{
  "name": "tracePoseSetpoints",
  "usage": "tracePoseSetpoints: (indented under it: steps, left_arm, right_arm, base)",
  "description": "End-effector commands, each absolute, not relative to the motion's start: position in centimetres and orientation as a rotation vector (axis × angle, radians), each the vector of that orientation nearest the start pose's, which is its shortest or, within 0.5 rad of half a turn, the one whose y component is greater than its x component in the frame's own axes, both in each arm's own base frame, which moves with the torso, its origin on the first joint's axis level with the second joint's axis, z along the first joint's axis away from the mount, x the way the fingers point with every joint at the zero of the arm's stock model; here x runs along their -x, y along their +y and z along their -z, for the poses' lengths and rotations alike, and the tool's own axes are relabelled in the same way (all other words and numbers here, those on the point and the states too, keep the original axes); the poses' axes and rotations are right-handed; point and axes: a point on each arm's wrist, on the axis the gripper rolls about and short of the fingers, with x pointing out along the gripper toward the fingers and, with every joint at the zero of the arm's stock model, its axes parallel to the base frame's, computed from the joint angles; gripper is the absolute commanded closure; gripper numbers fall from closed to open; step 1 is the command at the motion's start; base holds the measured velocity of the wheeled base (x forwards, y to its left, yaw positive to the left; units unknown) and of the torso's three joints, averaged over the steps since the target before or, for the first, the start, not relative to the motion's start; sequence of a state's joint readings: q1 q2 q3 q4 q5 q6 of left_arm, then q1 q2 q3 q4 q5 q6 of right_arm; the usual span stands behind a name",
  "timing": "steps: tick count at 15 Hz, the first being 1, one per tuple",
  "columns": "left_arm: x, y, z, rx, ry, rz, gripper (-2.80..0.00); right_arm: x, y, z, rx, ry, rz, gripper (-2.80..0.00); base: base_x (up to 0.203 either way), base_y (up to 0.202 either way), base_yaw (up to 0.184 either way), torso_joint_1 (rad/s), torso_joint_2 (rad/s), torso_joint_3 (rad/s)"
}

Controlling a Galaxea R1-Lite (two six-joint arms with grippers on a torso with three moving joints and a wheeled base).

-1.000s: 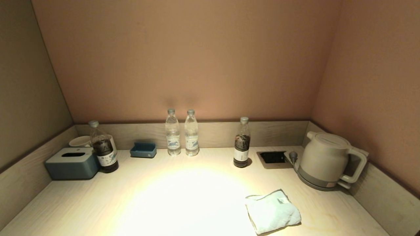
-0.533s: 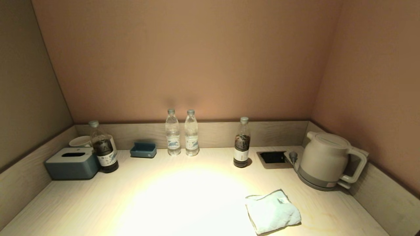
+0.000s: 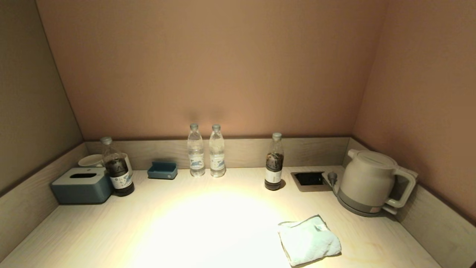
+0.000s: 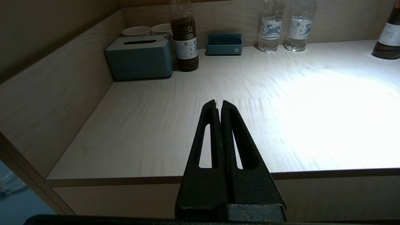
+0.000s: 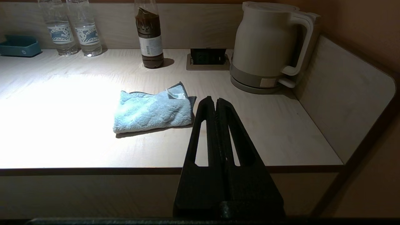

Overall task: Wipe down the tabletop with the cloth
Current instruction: Place the tablecloth, then pick up the tablecloth

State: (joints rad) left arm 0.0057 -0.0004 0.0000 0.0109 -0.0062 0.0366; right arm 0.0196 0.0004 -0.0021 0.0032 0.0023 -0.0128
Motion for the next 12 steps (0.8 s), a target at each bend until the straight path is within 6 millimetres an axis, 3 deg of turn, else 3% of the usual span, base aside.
tracePoseSetpoints:
  steps: [1, 5, 7, 12]
  left_arm:
    - [2.3, 0.0, -7.4, -0.037, 0.011, 0.0, 0.0]
    - [2.3, 0.0, -7.4, -0.037, 0.011, 0.0, 0.0]
    - [2.3, 0.0, -7.4, -0.037, 0.011, 0.0, 0.0]
    - [2.3, 0.0, -7.4, -0.037, 0.011, 0.0, 0.0]
  right_arm:
    - [2.4, 0.0, -7.9, 0.026, -0.004, -0.019, 0.0]
    - [3.0, 0.0, -10.7, 0.08, 0.007, -0.035, 0.0]
    - [2.1, 0.0, -12.6, 0.094, 0.093, -0.051, 0.0]
    - [-5.2, 0.6, -15.5, 0.061, 0.449, -0.221, 0.0]
  base:
    - [0.0, 0.0, 0.0, 0.0, 0.0, 0.0]
    - [0.0, 0.0, 0.0, 0.0, 0.0, 0.0]
    - [0.0, 0.0, 0.0, 0.0, 0.0, 0.0]
    - [0.0, 0.0, 0.0, 0.0, 0.0, 0.0]
